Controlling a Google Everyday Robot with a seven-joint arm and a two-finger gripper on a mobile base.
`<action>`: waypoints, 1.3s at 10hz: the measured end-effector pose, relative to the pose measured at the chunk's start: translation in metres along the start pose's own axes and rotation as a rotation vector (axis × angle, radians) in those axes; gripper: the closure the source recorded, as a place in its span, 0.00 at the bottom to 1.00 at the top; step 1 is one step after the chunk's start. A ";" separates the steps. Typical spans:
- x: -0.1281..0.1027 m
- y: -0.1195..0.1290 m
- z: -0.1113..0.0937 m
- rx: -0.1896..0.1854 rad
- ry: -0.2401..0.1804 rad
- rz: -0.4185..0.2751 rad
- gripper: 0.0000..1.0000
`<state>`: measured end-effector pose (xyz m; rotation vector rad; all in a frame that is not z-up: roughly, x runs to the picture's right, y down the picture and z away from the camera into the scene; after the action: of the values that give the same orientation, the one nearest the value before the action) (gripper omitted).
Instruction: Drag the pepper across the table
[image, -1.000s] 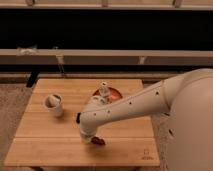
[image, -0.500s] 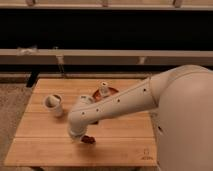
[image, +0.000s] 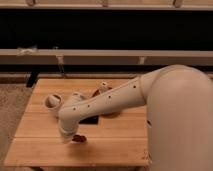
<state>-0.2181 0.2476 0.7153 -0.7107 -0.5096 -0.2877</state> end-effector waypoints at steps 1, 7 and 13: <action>-0.004 -0.002 0.004 -0.013 -0.007 -0.022 1.00; -0.034 -0.014 0.021 -0.049 -0.024 -0.138 1.00; -0.069 -0.015 0.024 -0.064 -0.031 -0.245 0.68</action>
<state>-0.2907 0.2587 0.7024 -0.7161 -0.6204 -0.5241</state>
